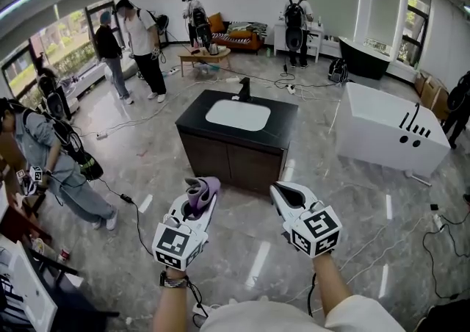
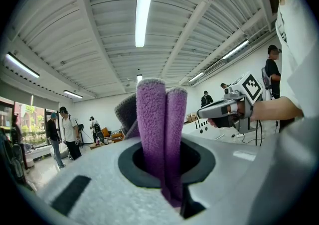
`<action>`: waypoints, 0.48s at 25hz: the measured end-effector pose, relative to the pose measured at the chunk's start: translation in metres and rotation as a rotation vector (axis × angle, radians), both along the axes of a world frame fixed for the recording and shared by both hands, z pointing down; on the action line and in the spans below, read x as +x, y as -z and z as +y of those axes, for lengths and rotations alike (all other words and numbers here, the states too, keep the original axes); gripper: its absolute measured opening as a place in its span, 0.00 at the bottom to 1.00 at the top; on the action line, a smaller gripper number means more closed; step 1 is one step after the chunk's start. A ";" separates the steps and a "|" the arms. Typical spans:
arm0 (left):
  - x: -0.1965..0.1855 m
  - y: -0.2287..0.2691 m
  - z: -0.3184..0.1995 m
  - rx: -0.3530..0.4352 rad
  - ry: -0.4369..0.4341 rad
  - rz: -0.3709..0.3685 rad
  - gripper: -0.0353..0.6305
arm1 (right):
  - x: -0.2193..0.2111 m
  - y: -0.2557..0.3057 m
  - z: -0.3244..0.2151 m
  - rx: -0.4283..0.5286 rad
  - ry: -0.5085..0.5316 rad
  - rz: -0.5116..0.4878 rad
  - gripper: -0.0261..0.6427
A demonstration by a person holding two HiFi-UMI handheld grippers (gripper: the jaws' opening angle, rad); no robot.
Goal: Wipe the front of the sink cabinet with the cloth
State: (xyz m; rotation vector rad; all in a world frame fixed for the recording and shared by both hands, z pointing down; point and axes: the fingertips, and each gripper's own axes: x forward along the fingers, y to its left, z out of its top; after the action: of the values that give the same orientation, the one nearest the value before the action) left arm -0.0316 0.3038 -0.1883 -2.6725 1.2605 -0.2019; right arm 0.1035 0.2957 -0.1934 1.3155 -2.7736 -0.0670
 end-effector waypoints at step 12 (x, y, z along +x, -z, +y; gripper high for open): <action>0.036 -0.007 -0.011 -0.013 0.016 -0.020 0.12 | 0.033 -0.009 -0.009 0.021 0.037 0.047 0.05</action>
State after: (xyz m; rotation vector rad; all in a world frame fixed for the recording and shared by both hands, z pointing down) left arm 0.0048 0.2932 -0.1808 -2.6654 1.2801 -0.2391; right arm 0.1361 0.2867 -0.1849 1.2501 -2.7660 -0.1272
